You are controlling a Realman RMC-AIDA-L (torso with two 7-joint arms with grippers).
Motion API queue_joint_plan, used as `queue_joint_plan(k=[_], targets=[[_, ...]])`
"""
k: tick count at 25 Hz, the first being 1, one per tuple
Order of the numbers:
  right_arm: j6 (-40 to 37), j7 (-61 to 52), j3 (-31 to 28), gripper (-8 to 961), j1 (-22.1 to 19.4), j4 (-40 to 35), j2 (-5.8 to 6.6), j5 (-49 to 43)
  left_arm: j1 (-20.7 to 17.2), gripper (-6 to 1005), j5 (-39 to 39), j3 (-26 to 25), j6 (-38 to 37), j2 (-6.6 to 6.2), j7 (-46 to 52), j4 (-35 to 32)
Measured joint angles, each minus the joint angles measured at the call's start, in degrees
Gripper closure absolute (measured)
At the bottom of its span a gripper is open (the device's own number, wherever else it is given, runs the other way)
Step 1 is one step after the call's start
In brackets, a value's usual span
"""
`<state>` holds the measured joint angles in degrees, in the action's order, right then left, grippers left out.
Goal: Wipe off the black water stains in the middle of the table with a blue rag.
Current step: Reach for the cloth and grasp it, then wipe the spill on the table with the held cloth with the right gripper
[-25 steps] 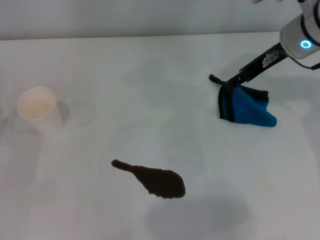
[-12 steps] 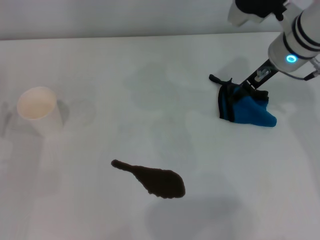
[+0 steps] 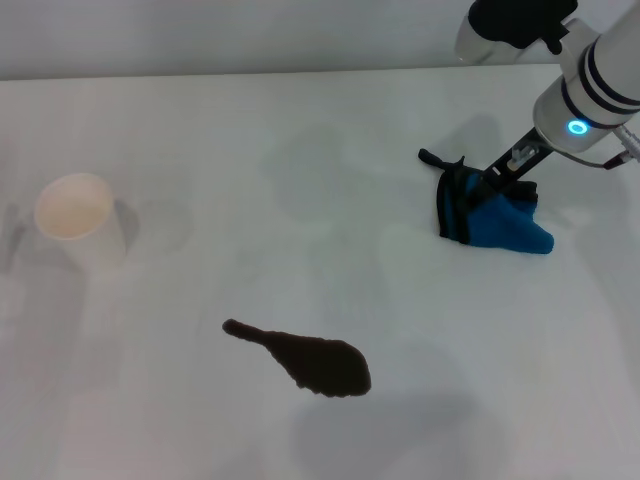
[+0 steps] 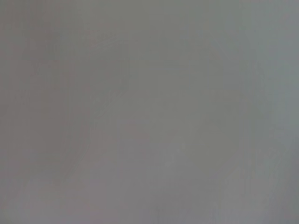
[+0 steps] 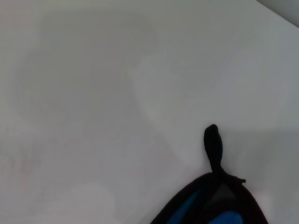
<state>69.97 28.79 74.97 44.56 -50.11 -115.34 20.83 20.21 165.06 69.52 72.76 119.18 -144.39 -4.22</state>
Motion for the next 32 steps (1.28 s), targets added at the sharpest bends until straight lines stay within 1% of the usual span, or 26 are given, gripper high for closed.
queue_joint_plan(k=[9,18,26,32], targets=[[-2.26,0.21,0.00,156,0.18,4.42,0.03,-0.16,0.41,124,0.00,0.00,-1.15,0.00,0.10,0.01],[-2.49,0.25,0.00,162,-0.02,4.88,0.03,-0.57,0.66,124,-0.22,0.00,-1.23,0.00,0.16,0.01],[-2.16,0.23,0.00,340,0.17,4.93,0.09,-0.83,0.55,123,-0.27,0.00,-1.23,0.00,0.16,0.01],[-2.08,0.03,0.23,585,0.29,4.97,0.02,-2.11,0.47,123,-0.27,0.00,-1.22,0.00,0.16,0.00]])
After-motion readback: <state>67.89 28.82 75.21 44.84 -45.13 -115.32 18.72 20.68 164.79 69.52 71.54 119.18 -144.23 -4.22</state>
